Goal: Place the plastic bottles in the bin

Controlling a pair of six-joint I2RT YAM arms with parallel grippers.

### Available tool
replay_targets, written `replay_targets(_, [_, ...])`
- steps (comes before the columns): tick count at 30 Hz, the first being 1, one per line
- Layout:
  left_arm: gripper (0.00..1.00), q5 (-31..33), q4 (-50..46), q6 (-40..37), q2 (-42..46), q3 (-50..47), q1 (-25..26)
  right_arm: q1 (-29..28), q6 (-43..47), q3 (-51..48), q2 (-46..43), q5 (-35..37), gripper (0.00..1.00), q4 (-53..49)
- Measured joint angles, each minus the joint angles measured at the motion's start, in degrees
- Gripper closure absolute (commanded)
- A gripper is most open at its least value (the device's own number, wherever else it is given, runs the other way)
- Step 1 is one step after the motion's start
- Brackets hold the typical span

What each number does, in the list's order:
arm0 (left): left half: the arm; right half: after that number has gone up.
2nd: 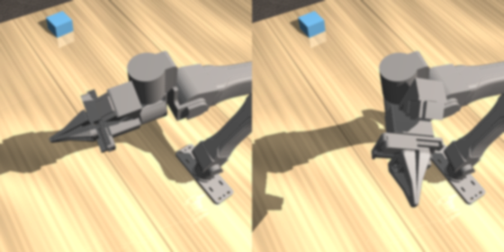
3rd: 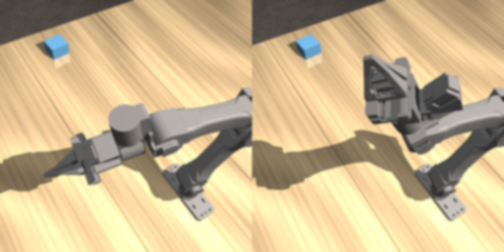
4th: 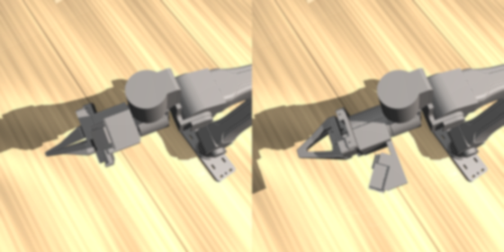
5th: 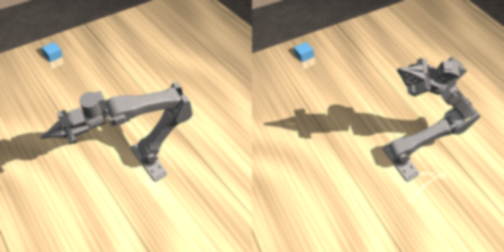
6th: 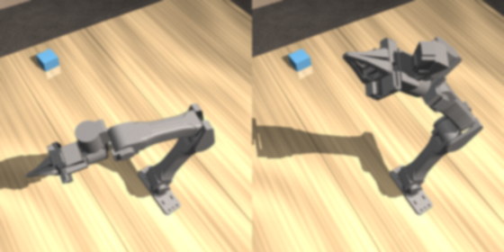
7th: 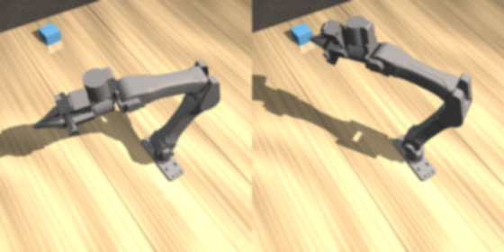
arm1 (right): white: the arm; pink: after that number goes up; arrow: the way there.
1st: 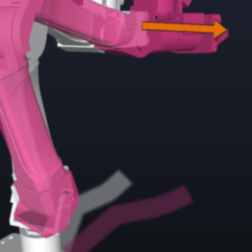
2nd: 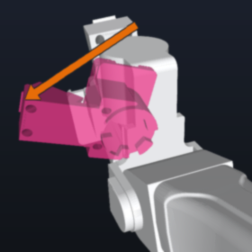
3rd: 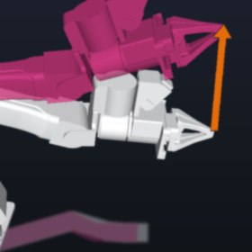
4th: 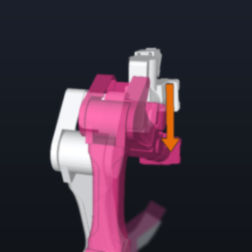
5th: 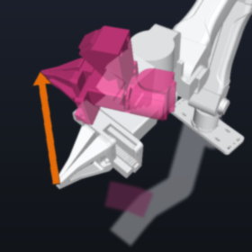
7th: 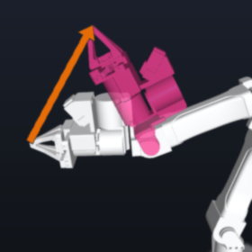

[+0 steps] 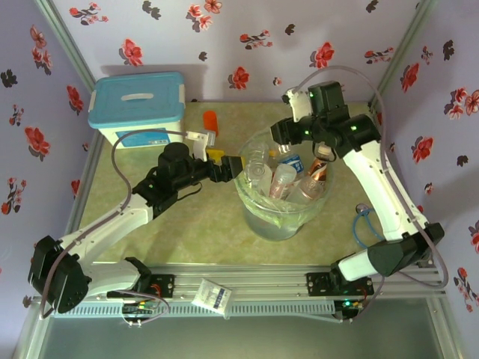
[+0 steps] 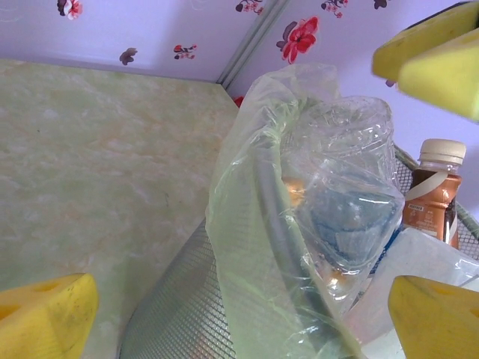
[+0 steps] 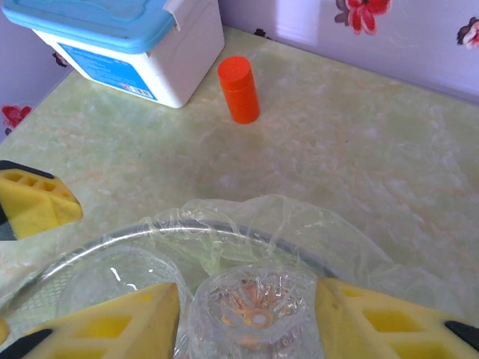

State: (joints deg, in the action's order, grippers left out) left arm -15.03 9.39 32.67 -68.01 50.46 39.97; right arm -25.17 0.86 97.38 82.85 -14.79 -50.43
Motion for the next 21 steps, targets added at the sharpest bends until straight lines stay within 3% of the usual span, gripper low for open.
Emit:
replay_targets(3, [0.01,0.00,-0.02,-0.02,0.26,-0.15,0.00,-0.02,-1.57,-4.66,-0.02,-0.04,0.53,2.80])
replay_targets(12, [0.01,0.07,-0.02,0.00,0.48,-0.15,0.00,-0.13,-5.42,-5.79,-0.63,0.13,0.34,5.64])
replay_targets(21, [0.00,2.38,-2.34,-0.22,5.05,-0.22,-1.31,2.69,-7.10,-2.62,-9.66,12.20,0.32,4.90])
